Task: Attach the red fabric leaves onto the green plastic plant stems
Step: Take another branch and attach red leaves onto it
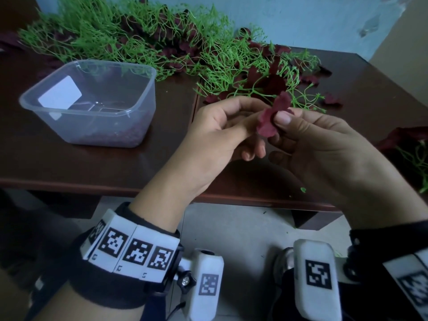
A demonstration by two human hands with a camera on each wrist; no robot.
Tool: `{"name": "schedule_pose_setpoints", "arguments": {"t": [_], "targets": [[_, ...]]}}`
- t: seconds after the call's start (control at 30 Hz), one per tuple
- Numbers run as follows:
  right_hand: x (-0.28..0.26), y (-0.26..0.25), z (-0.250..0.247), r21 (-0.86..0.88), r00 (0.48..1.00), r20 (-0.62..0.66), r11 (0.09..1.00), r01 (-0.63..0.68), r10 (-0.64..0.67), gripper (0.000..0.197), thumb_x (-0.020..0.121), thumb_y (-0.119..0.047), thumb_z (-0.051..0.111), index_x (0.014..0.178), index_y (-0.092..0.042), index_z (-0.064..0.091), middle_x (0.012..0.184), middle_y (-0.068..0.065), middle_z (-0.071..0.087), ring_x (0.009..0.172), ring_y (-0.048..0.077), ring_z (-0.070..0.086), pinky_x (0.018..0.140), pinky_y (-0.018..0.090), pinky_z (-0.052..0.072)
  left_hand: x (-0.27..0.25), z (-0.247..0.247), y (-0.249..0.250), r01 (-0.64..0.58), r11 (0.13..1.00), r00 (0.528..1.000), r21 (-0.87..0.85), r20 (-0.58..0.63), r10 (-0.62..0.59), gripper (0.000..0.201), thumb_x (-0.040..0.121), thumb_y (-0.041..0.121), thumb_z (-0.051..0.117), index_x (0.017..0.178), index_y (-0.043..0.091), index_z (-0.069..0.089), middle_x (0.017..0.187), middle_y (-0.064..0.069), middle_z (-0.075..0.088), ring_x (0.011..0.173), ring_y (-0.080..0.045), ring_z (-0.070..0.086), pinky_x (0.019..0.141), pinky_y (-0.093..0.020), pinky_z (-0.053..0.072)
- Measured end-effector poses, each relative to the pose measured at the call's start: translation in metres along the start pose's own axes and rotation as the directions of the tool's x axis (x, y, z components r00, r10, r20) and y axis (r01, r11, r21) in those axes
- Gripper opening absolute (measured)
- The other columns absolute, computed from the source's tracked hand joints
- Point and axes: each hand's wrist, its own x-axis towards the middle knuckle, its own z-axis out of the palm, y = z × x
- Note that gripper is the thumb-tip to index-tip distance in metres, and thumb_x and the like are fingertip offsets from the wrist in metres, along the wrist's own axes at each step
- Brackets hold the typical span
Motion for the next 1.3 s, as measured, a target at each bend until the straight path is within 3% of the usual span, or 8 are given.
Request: {"name": "schedule_pose_setpoints", "arguments": {"t": [0.1,0.23,0.37,0.6,0.8,0.93,1.13,1.3], "targets": [[0.0,0.0,0.0,-0.004,1.0,-0.002,1.0,-0.015,0.015,0.02,0.088,-0.012,0.057,0.097,0.004,0.065,0.083,0.019,0.062,0.074,0.024,0.062,0.062,0.025,0.053,0.0,-0.001,0.0,0.0,1.0,1.0,0.009,0.009,0.0,0.005,0.093,0.009,0.062,0.097,0.01,0.065,0.066,-0.001,0.065,0.055,-0.012,0.057,0.05,-0.018,0.041],[0.001,0.001,-0.004,0.004,0.999,0.03,0.999,-0.035,0.034,0.028,0.09,-0.015,0.056,0.107,0.007,0.061,0.088,0.023,0.06,0.087,0.033,0.056,0.076,0.031,0.054,0.0,0.0,0.0,0.005,1.0,1.0,0.007,0.001,-0.005,0.006,0.091,0.011,0.063,0.096,0.011,0.066,0.064,-0.003,0.062,0.056,-0.012,0.058,0.051,-0.019,0.042],[0.002,0.002,-0.006,0.019,0.997,0.074,0.999,-0.039,0.038,0.027,0.092,-0.016,0.053,0.104,0.007,0.06,0.087,0.023,0.06,0.086,0.031,0.059,0.082,0.033,0.055,0.0,0.0,0.0,-0.003,1.0,1.0,0.027,0.006,0.003,0.006,0.094,0.008,0.063,0.096,0.012,0.067,0.067,-0.005,0.062,0.057,-0.013,0.058,0.052,-0.019,0.043],[0.004,0.004,-0.01,0.019,0.997,0.07,0.999,-0.032,0.031,0.033,0.09,-0.019,0.059,0.111,0.007,0.058,0.099,0.022,0.051,0.09,0.027,0.051,0.081,0.03,0.051,0.0,-0.002,0.001,0.009,1.0,1.0,0.01,0.023,-0.009,0.013,0.083,0.018,0.066,0.095,0.012,0.068,0.066,-0.001,0.065,0.058,-0.01,0.06,0.054,-0.017,0.044],[0.004,0.004,-0.013,0.006,0.996,0.049,0.997,-0.078,0.078,0.035,0.089,-0.02,0.06,0.113,0.004,0.058,0.102,0.022,0.047,0.093,0.028,0.047,0.076,0.028,0.048,-0.001,-0.003,0.0,0.001,1.0,0.999,0.016,0.033,-0.002,0.01,0.087,0.014,0.066,0.096,0.013,0.069,0.069,-0.001,0.069,0.061,-0.01,0.061,0.058,-0.017,0.047],[0.006,0.003,-0.013,0.011,0.989,0.055,0.99,-0.138,0.137,0.037,0.082,-0.026,0.065,0.107,0.0,0.059,0.089,0.013,0.054,0.083,0.019,0.055,0.07,0.027,0.046,-0.001,-0.003,0.001,-0.002,1.0,0.999,0.005,0.042,0.002,0.008,0.089,0.011,0.064,0.096,0.011,0.068,0.07,-0.003,0.069,0.061,-0.01,0.062,0.058,-0.017,0.047],[0.003,0.005,-0.011,-0.02,0.991,0.041,0.991,-0.13,0.131,0.017,0.087,-0.021,0.057,0.086,-0.006,0.066,0.08,0.009,0.061,0.081,0.018,0.054,0.071,0.029,0.04,-0.001,-0.002,-0.001,-0.019,1.0,0.999,0.002,0.038,0.018,0.01,0.091,0.004,0.064,0.091,0.012,0.07,0.069,-0.002,0.068,0.064,-0.013,0.06,0.057,-0.016,0.045],[0.005,0.006,-0.009,0.042,0.986,0.07,0.987,-0.154,0.151,0.019,0.088,-0.024,0.056,0.087,-0.009,0.067,0.079,0.007,0.06,0.078,0.017,0.054,0.065,0.024,0.045,0.0,-0.003,-0.001,-0.019,0.999,1.0,-0.028,0.02,0.02,0.009,0.091,0.005,0.064,0.092,0.011,0.07,0.076,-0.01,0.066,0.063,-0.014,0.061,0.06,-0.019,0.047]]}}
